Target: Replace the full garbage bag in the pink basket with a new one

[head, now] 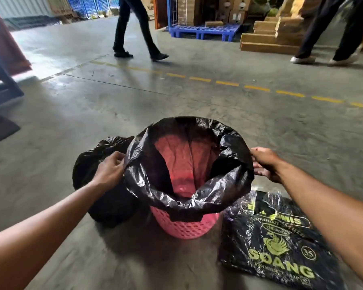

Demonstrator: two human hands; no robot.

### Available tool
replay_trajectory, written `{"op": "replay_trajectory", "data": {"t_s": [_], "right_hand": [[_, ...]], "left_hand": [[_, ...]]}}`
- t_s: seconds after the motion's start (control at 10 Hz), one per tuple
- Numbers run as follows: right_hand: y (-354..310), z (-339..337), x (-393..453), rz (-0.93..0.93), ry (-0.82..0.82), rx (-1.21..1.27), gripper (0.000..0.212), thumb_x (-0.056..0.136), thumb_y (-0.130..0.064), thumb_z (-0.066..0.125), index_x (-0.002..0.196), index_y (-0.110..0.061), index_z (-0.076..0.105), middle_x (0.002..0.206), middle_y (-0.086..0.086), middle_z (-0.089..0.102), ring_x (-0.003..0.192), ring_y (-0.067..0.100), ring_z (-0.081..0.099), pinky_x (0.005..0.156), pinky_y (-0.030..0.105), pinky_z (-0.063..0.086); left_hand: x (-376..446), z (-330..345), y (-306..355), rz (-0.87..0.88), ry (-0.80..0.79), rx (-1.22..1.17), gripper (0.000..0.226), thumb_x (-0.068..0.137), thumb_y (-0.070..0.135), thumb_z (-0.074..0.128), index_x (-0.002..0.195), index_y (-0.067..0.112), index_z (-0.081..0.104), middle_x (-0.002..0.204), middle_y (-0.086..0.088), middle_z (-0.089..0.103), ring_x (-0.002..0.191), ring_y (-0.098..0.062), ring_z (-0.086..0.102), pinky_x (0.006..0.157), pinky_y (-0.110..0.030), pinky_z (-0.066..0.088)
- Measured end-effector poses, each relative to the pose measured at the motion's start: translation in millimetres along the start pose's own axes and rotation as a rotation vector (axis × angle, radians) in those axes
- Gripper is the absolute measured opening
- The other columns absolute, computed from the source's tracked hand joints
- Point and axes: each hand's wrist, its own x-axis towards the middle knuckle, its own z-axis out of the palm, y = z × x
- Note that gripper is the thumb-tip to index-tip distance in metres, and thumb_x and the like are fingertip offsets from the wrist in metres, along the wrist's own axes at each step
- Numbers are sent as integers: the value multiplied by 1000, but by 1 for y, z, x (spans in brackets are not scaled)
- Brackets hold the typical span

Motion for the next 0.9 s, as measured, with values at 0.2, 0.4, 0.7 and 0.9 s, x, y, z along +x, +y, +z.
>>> {"op": "replay_trajectory", "data": {"t_s": [0.2, 0.4, 0.7, 0.9], "right_hand": [[-18, -27, -42, -27, 28, -185, 66, 94, -66, 39, 97, -7, 68, 76, 12, 70, 50, 24, 62, 52, 27, 41], [-6, 1, -91, -157, -271, -183, 62, 70, -71, 68, 100, -18, 75, 88, 8, 78, 74, 21, 74, 66, 34, 58], [-9, 30, -69, -267, -59, -238, 6, 87, -20, 65, 82, -15, 65, 84, 9, 71, 56, 8, 66, 54, 24, 54], [-33, -1, -93, -265, -125, -399, 38, 88, -53, 65, 120, -36, 55, 108, 2, 70, 92, 23, 70, 78, 36, 55]], "left_hand": [[0, -41, 28, 83, -13, -426, 58, 81, 78, 57, 97, 25, 73, 89, -11, 73, 65, -21, 69, 61, -35, 55], [-20, -36, 50, 15, -227, -345, 47, 73, 64, 79, 108, 36, 68, 92, 7, 77, 78, -9, 73, 59, -22, 57], [-36, -51, 38, -19, -223, -418, 32, 84, 15, 75, 113, 27, 68, 93, -4, 75, 70, -5, 73, 67, -26, 59], [-58, -83, 51, 88, -267, -224, 28, 97, 37, 65, 124, 32, 61, 106, 0, 71, 87, -10, 73, 78, -29, 59]]}}
